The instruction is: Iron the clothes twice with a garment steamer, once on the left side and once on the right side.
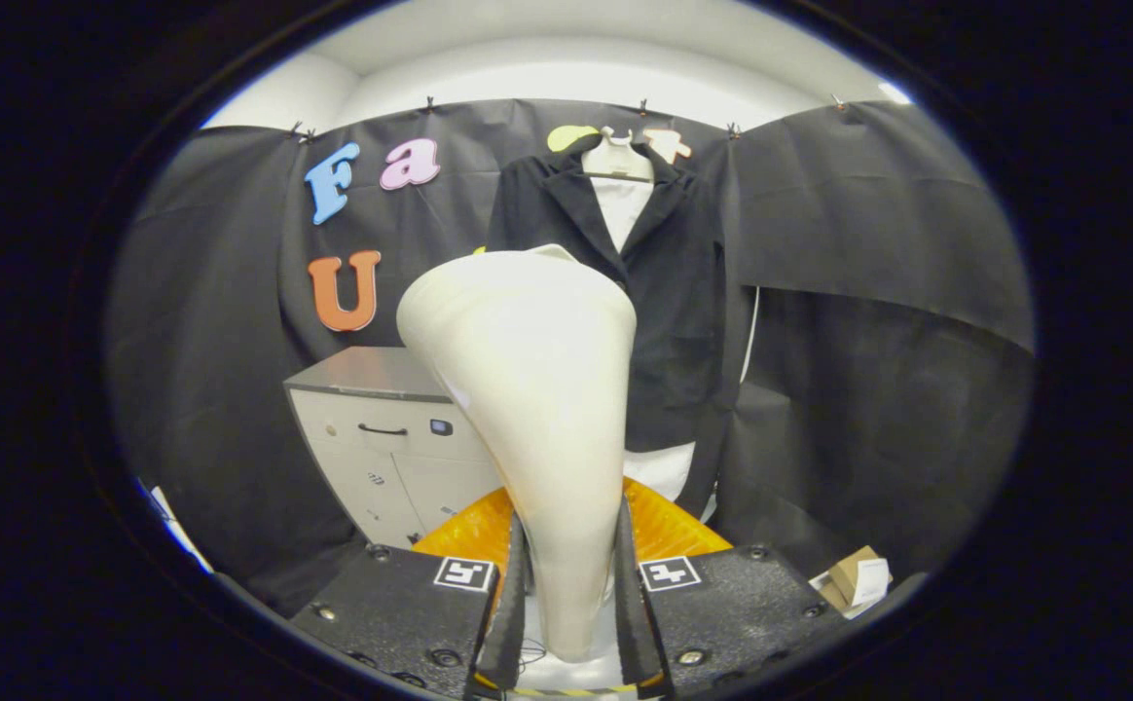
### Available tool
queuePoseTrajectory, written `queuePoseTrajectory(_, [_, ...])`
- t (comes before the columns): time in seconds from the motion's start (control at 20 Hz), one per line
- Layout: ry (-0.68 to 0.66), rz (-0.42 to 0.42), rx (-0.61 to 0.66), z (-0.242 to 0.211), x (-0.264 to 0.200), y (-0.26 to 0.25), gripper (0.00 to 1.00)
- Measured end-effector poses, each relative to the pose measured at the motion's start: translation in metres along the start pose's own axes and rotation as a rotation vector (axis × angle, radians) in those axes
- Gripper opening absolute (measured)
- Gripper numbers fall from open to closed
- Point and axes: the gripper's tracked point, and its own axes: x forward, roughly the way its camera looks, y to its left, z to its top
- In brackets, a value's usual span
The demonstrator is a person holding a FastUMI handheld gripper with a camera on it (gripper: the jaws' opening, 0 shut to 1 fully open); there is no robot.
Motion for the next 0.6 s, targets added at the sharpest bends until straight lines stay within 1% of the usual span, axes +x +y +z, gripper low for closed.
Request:
queuePoseTrajectory(0.1, [0.005, 0.013, 0.009, -0.004, -0.002, 0.007, 0.41])
queuePoseTrajectory(0.6, [-0.001, 0.002, 0.023, -0.005, -0.02, 0.015, 0.41])
